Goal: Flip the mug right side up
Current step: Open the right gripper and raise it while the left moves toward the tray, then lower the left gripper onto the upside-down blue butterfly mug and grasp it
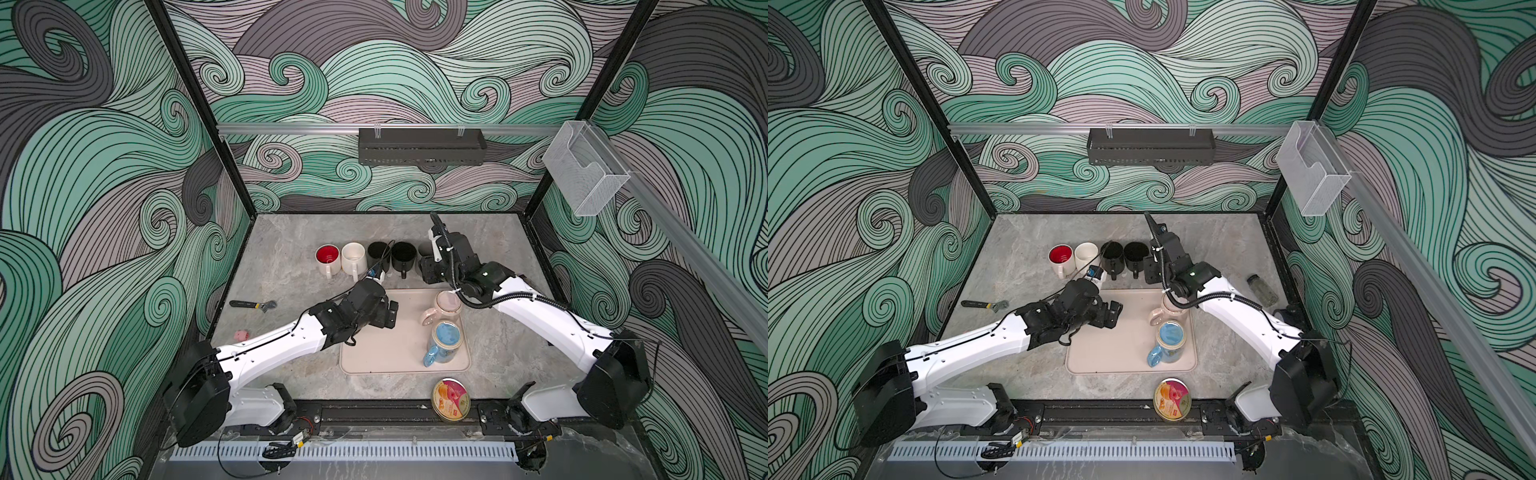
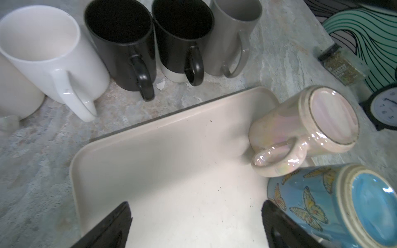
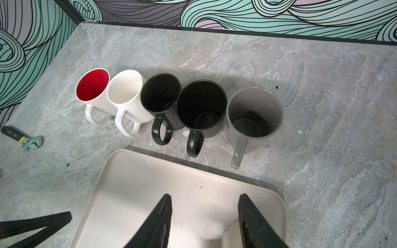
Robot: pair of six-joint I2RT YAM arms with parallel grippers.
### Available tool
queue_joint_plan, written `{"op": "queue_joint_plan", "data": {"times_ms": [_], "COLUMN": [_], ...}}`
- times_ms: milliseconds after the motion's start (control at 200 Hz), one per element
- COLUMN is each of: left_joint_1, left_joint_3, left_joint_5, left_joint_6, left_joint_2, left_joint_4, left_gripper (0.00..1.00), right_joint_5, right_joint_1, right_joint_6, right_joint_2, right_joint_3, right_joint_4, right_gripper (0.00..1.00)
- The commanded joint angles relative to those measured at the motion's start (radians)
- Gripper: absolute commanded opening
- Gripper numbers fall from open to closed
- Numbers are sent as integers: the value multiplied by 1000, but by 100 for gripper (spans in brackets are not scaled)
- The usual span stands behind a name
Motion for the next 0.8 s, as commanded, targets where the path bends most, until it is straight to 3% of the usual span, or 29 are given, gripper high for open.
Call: {"op": "queue_joint_plan", "data": {"times_ms": [0, 275, 415, 796], "left_joint_1": [-38, -155, -199, -280], "left_joint_3": [18, 3, 6, 88], "left_joint_5": [80, 125, 124, 79], "left_joint_6": [26, 60, 66, 114], "left_joint_2": [4, 8, 8, 101], "left_joint_4": [29, 50, 35, -10], "left_gripper": [93, 86, 85, 83], "right_joint_5": [8, 90, 8, -24], "right_joint_1": [5, -19, -69, -130], "right_joint_6": [-17, 37, 85, 112], "right_joint_2": [-45, -80, -86, -70], "right_joint_3": [-14, -23, -33, -46], "right_joint_4": [7, -42, -40, -41], "right_gripper": [52, 52, 52, 52]}}
